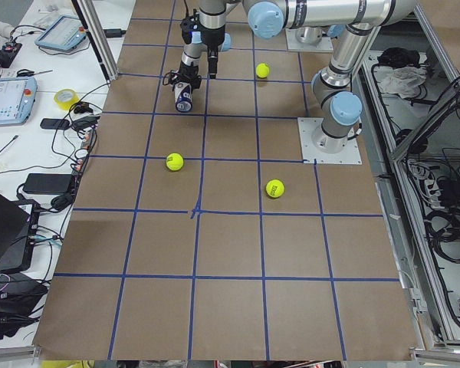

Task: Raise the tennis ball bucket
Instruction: 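Lay the can on its side and raise the right gripper away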

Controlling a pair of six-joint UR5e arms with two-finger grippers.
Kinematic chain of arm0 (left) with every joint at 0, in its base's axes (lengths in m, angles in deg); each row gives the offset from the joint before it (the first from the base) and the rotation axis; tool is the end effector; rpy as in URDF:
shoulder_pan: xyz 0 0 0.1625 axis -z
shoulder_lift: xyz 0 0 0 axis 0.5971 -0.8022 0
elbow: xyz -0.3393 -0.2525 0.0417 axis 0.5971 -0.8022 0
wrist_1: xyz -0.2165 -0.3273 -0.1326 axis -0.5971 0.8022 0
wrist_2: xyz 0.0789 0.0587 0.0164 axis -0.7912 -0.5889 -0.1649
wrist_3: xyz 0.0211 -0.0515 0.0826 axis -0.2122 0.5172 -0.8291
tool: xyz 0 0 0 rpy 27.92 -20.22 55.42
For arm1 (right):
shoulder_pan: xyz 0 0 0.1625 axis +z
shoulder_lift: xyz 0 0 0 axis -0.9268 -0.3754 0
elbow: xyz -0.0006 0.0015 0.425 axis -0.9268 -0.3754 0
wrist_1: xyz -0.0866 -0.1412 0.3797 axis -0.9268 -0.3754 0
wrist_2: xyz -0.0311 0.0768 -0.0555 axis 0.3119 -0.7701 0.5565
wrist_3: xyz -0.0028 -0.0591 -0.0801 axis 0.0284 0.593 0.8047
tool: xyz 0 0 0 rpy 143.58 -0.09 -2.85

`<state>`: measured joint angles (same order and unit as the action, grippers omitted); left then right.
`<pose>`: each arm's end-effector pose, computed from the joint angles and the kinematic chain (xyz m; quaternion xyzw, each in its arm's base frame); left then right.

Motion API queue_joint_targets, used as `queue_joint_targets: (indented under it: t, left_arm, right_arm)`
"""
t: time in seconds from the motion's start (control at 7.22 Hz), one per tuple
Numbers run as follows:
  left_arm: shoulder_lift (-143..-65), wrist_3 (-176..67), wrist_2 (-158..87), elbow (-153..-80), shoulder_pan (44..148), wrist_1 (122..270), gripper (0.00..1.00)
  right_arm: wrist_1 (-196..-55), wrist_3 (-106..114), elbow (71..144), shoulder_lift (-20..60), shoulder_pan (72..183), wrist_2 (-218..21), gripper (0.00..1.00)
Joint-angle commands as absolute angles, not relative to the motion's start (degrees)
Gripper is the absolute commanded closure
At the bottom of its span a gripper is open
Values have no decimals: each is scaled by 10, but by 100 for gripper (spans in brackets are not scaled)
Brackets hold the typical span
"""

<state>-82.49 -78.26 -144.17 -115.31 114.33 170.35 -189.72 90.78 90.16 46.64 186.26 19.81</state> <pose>-0.0329 -0.4985 0.5035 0.0262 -0.9992 0.0165 0.0238 0.4735 -0.6177 0.1826 0.7415 -0.6485 0.1382 0.1027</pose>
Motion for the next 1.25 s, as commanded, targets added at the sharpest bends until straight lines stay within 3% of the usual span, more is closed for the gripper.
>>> queue_joint_targets:
  t: [0.0,0.55,0.83,1.11]
  left_arm:
    - [-824,-785,-1442,-1156,1144,1704,0]
    - [-841,-798,-1440,-1158,1133,1698,0]
    - [-866,-796,-1320,-1195,1133,1647,0]
    - [-904,-798,-1271,-1235,1133,1553,0]
  right_arm:
    - [-1870,913,899,432,1862,203,0]
    - [-1668,918,907,266,1748,198,0]
    - [-1575,916,907,155,1673,199,0]
    - [-1488,904,915,94,1632,196,0]
